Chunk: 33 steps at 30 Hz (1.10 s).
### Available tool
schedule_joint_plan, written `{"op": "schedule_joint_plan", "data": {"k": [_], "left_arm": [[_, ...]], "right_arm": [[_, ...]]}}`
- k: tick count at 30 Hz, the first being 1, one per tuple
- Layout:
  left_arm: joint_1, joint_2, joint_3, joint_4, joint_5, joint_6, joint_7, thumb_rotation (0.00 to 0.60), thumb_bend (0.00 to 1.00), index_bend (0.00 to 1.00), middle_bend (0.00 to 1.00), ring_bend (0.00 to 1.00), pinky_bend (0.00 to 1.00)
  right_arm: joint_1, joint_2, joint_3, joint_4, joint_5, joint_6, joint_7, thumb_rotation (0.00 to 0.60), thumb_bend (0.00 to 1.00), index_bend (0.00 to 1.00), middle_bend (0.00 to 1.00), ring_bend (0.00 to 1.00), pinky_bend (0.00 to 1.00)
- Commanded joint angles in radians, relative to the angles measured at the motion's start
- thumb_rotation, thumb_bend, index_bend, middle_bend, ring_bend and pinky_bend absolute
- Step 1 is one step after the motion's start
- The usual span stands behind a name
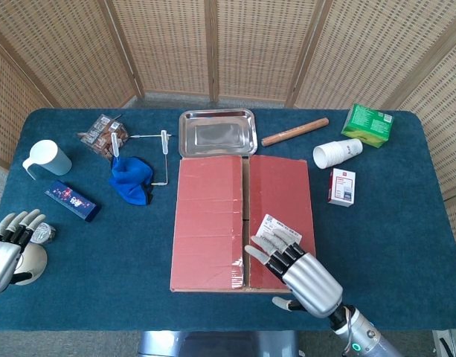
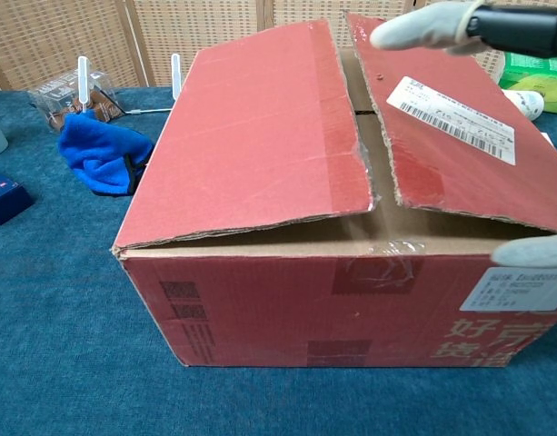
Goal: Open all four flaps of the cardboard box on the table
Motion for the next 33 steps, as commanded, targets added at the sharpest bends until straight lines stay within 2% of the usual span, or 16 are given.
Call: {"op": "schedule_joint_plan", "data": {"k": [1, 17, 23, 26, 31, 33], "left_arm": [[0.001, 0.001, 0.000, 0.001, -0.002, 0.001, -0.002, 0.600, 0.00, 0.00, 0.00, 0.00, 0.00], [0.001, 0.003, -0.002, -0.002, -0.008, -0.001, -0.006, 0.600, 0.00, 0.00, 0.00, 0.00, 0.00], [0.001, 0.002, -0.001, -0.001, -0.008, -0.005, -0.003, 0.600, 0.00, 0.00, 0.00, 0.00, 0.00], [0.001, 0.001, -0.002, 0.000, -0.008, -0.002, -0.002, 0.600, 0.00, 0.00, 0.00, 0.00, 0.00], [0.003, 0.001, -0.001, 0.000, -0.006, 0.001, -0.002, 0.600, 0.00, 0.00, 0.00, 0.00, 0.00], [0.004, 0.002, 0.000, -0.001, -0.006, 0.002, -0.001, 0.600, 0.00, 0.00, 0.00, 0.00, 0.00]], "right_arm": [[0.004, -0.036, 0.011, 0.003, 0.013, -0.002, -0.049, 0.555, 0.00, 0.00, 0.00, 0.00, 0.04], [0.025, -0.088, 0.025, 0.018, 0.050, -0.004, -0.103, 0.562, 0.00, 0.00, 0.00, 0.00, 0.04], [0.033, -0.107, 0.031, 0.032, 0.061, 0.001, -0.111, 0.600, 0.03, 0.00, 0.00, 0.00, 0.04], [0.037, -0.117, 0.032, 0.041, 0.059, 0.008, -0.104, 0.599, 0.13, 0.00, 0.00, 0.00, 0.04], [0.035, -0.124, 0.027, 0.049, 0.035, 0.035, -0.099, 0.600, 0.42, 0.00, 0.00, 0.00, 0.04], [0.032, -0.120, 0.021, 0.047, 0.022, 0.046, -0.101, 0.600, 0.49, 0.00, 0.00, 0.00, 0.04]]}}
